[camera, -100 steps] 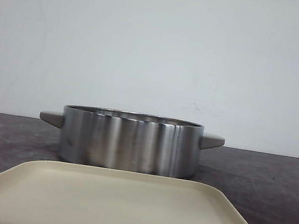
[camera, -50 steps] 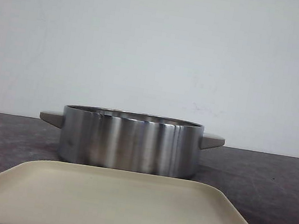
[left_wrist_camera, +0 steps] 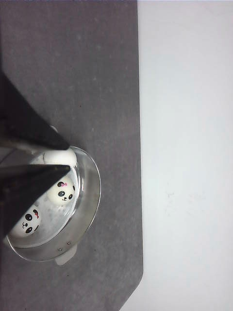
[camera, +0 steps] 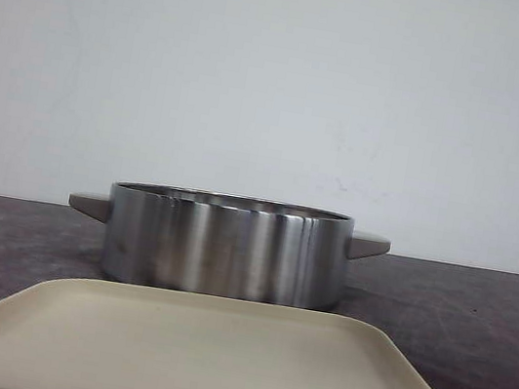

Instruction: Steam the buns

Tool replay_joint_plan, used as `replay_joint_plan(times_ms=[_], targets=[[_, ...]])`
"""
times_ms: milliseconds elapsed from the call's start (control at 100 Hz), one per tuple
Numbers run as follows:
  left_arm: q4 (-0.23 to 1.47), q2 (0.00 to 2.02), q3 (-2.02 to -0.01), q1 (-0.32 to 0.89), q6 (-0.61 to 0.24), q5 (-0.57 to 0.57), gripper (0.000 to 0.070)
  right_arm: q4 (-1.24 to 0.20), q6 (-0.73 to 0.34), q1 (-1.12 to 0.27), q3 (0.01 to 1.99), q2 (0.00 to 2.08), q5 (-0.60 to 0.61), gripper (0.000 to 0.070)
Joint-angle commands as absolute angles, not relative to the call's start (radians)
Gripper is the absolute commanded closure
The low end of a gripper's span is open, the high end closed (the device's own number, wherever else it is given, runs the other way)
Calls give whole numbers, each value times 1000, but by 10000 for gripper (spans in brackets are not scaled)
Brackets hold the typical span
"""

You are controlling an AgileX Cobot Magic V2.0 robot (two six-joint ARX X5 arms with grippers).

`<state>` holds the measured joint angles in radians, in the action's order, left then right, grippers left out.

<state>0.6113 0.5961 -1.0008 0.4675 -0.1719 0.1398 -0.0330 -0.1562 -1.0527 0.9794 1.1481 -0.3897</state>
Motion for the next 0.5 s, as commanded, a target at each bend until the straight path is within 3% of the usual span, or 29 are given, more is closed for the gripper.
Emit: replay_joint_plan(times_ms=[0,190,310,490], targets=[[606,599,-1007,471,-174,142,696,-22,-149,-1065,999,1155,-390,684],[606,599,-1007,471,-174,142,697,-81,-151,-1017,967,1106,-439,684],[606,600,-1007,471,-174,142,697,-25,-104,-941,835,1005,-437,684],[606,599,-1007,471,-174,142,697,27,-46,-783,604,790,-308,684]])
